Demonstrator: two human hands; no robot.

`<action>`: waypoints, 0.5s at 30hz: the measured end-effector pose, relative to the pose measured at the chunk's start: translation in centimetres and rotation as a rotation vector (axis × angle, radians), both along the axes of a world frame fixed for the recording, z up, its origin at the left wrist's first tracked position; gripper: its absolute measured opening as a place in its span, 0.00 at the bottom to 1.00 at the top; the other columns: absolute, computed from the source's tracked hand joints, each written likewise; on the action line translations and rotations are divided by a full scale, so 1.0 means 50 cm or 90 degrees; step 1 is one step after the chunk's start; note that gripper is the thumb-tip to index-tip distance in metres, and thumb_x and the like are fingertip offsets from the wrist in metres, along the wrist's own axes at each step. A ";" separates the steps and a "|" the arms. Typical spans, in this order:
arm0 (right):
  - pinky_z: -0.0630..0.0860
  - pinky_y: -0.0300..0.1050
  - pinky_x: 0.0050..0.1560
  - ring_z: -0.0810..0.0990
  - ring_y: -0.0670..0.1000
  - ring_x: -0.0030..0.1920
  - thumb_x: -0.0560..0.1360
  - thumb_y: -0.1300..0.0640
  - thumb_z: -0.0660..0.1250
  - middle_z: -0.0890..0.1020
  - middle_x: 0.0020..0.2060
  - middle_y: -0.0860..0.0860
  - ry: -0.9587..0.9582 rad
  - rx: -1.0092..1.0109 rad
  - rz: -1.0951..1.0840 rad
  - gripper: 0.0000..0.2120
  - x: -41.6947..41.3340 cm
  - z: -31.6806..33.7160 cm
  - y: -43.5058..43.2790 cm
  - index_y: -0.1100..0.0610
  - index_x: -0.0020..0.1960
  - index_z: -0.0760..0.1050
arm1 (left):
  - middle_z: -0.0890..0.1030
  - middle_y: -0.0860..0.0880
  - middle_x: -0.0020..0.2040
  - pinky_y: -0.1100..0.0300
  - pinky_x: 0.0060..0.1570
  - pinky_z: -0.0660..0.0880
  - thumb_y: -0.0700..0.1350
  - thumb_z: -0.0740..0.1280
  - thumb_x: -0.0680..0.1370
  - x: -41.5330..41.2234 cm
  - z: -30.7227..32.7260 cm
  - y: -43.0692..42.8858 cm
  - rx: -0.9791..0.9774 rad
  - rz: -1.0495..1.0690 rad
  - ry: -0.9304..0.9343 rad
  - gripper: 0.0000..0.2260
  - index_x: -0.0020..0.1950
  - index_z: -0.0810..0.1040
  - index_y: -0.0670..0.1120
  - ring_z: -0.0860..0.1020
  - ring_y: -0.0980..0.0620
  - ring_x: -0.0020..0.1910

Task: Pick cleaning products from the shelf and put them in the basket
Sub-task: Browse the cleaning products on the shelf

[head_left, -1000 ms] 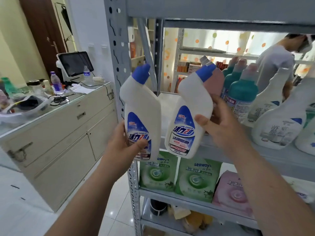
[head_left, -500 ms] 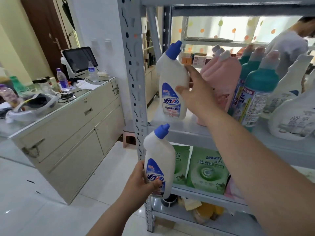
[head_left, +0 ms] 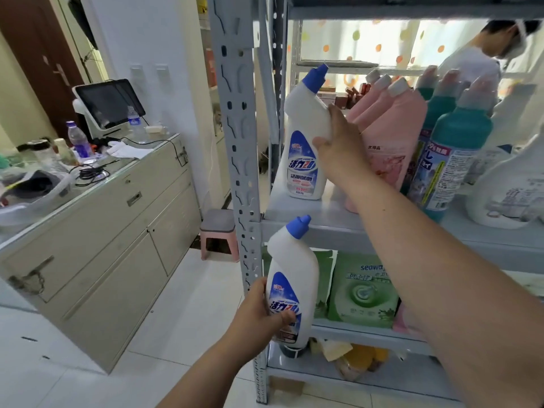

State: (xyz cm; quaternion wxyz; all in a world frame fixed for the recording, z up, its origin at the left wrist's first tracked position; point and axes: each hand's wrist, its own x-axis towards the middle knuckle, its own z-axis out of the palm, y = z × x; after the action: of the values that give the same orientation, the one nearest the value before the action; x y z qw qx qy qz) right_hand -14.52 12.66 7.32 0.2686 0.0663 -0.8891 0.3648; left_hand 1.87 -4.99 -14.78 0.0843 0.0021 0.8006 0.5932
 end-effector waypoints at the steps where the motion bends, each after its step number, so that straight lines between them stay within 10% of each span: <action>1: 0.76 0.44 0.46 0.77 0.51 0.55 0.81 0.60 0.65 0.76 0.57 0.49 -0.003 -0.003 -0.002 0.24 -0.001 -0.001 0.000 0.50 0.75 0.64 | 0.85 0.58 0.50 0.61 0.47 0.82 0.43 0.79 0.73 -0.004 -0.002 0.000 0.000 -0.002 -0.002 0.22 0.59 0.71 0.56 0.84 0.60 0.48; 11: 0.64 0.32 0.35 0.71 0.44 0.48 0.83 0.62 0.61 0.67 0.52 0.43 -0.004 -0.020 -0.021 0.31 -0.008 -0.020 -0.001 0.47 0.81 0.54 | 0.84 0.60 0.52 0.57 0.51 0.83 0.45 0.80 0.73 -0.023 -0.005 -0.009 0.000 -0.016 -0.006 0.24 0.60 0.71 0.60 0.84 0.61 0.49; 15: 0.65 0.33 0.45 0.65 0.46 0.55 0.81 0.64 0.63 0.65 0.58 0.47 0.010 -0.004 -0.041 0.36 -0.007 -0.027 -0.009 0.49 0.83 0.50 | 0.85 0.60 0.52 0.54 0.53 0.84 0.44 0.80 0.73 -0.022 -0.003 -0.012 0.007 -0.014 -0.015 0.23 0.59 0.71 0.59 0.84 0.58 0.50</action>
State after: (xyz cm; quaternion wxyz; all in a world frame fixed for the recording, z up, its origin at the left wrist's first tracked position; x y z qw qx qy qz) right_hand -14.87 12.21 5.97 0.2872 0.0399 -0.8873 0.3586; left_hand 0.76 -5.57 -14.93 0.1002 0.0049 0.7963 0.5965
